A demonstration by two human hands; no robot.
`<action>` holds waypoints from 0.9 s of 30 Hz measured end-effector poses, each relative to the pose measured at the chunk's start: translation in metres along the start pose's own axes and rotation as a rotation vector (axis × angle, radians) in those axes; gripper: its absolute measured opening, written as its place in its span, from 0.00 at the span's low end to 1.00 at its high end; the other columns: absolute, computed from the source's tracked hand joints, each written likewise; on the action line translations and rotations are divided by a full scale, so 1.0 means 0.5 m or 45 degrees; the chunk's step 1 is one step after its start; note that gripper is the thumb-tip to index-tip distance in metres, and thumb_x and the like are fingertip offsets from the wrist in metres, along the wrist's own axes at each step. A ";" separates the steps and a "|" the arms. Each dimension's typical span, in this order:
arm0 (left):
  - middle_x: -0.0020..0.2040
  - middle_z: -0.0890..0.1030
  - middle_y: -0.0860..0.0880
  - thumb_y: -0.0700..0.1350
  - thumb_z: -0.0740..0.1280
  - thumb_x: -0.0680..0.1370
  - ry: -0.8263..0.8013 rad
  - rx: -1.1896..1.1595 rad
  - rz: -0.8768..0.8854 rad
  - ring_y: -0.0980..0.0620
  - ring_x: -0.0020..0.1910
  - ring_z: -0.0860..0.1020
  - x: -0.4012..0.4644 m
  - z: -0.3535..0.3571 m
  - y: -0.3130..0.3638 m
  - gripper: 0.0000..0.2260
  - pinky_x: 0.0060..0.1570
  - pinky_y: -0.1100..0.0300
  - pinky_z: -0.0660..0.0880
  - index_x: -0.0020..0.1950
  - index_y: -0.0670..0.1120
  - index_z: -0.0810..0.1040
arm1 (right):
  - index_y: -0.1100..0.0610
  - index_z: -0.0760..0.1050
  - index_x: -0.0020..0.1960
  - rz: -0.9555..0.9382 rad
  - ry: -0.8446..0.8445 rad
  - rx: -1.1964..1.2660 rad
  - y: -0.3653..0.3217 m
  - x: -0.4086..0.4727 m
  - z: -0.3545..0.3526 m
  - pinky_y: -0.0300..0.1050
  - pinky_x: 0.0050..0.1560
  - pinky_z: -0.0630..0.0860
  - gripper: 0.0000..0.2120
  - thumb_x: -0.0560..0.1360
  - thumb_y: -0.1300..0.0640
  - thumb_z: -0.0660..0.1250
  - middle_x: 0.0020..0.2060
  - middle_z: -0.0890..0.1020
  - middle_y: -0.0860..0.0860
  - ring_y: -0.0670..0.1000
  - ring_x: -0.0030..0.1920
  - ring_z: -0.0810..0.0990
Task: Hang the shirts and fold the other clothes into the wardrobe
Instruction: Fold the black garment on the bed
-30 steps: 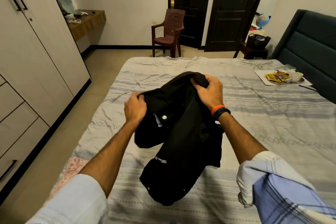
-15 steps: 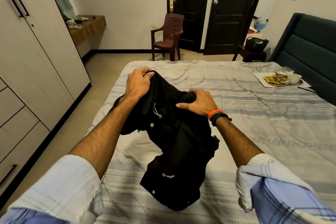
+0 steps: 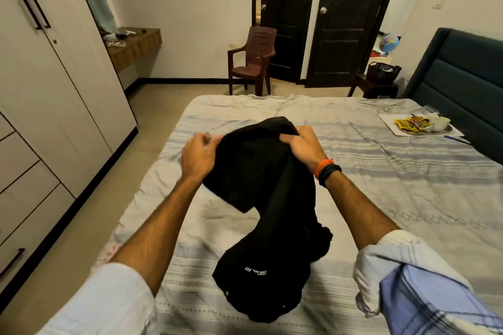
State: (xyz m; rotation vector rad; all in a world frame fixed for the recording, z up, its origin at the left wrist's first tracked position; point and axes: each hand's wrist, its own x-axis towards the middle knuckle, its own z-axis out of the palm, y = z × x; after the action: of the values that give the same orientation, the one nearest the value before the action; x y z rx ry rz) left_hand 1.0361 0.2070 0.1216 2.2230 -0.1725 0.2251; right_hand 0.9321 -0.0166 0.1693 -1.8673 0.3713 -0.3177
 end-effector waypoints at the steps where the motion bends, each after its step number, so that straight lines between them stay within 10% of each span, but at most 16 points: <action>1: 0.52 0.81 0.47 0.57 0.62 0.79 0.054 -0.027 -0.124 0.43 0.54 0.78 -0.013 0.006 -0.027 0.15 0.53 0.52 0.72 0.53 0.46 0.77 | 0.59 0.79 0.39 0.042 0.027 0.130 -0.008 0.000 -0.004 0.47 0.45 0.74 0.08 0.76 0.60 0.67 0.38 0.82 0.52 0.52 0.41 0.80; 4: 0.59 0.80 0.39 0.42 0.63 0.80 -0.244 0.263 -0.450 0.38 0.59 0.77 -0.053 0.035 -0.105 0.11 0.54 0.52 0.73 0.60 0.39 0.77 | 0.60 0.82 0.50 0.127 0.085 0.439 -0.032 -0.003 -0.012 0.45 0.48 0.77 0.06 0.77 0.60 0.67 0.45 0.85 0.54 0.55 0.49 0.83; 8: 0.50 0.83 0.41 0.45 0.66 0.79 -0.857 0.255 -0.471 0.46 0.41 0.78 -0.114 0.081 -0.117 0.10 0.41 0.55 0.75 0.50 0.39 0.81 | 0.59 0.80 0.53 0.149 -0.029 0.679 -0.054 -0.020 -0.002 0.42 0.44 0.78 0.06 0.79 0.60 0.64 0.47 0.84 0.53 0.51 0.47 0.83; 16: 0.77 0.63 0.49 0.50 0.65 0.81 -0.894 -0.441 -0.271 0.44 0.75 0.64 -0.129 0.127 -0.040 0.29 0.70 0.49 0.67 0.80 0.51 0.58 | 0.57 0.78 0.53 0.079 -0.199 0.847 -0.086 -0.042 0.002 0.46 0.55 0.77 0.07 0.80 0.61 0.61 0.51 0.82 0.54 0.53 0.52 0.81; 19: 0.74 0.65 0.47 0.37 0.69 0.77 -0.687 -0.578 -0.297 0.44 0.71 0.68 -0.124 0.129 -0.038 0.36 0.64 0.48 0.73 0.79 0.51 0.55 | 0.58 0.76 0.58 0.101 -0.185 0.909 -0.091 -0.040 -0.009 0.45 0.50 0.77 0.08 0.81 0.60 0.61 0.53 0.82 0.54 0.53 0.51 0.81; 22: 0.67 0.73 0.50 0.45 0.65 0.81 -0.723 -0.646 -0.458 0.49 0.66 0.72 -0.121 0.126 -0.006 0.23 0.64 0.50 0.69 0.75 0.47 0.65 | 0.60 0.73 0.66 0.138 -0.180 0.912 -0.088 -0.042 -0.011 0.45 0.49 0.77 0.15 0.81 0.58 0.61 0.56 0.81 0.55 0.53 0.53 0.81; 27: 0.41 0.78 0.49 0.39 0.59 0.83 -0.709 -1.231 -0.740 0.57 0.36 0.75 -0.100 0.105 0.043 0.09 0.45 0.63 0.72 0.48 0.46 0.76 | 0.62 0.72 0.68 0.182 -0.202 0.941 -0.075 -0.044 -0.010 0.47 0.53 0.77 0.18 0.80 0.56 0.62 0.57 0.81 0.56 0.54 0.54 0.81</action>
State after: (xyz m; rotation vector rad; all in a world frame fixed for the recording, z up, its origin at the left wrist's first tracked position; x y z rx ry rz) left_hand 0.9883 0.1546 0.0954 1.2351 0.0707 -0.6725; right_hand 0.9136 -0.0006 0.2056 -1.1246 0.2311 -0.1718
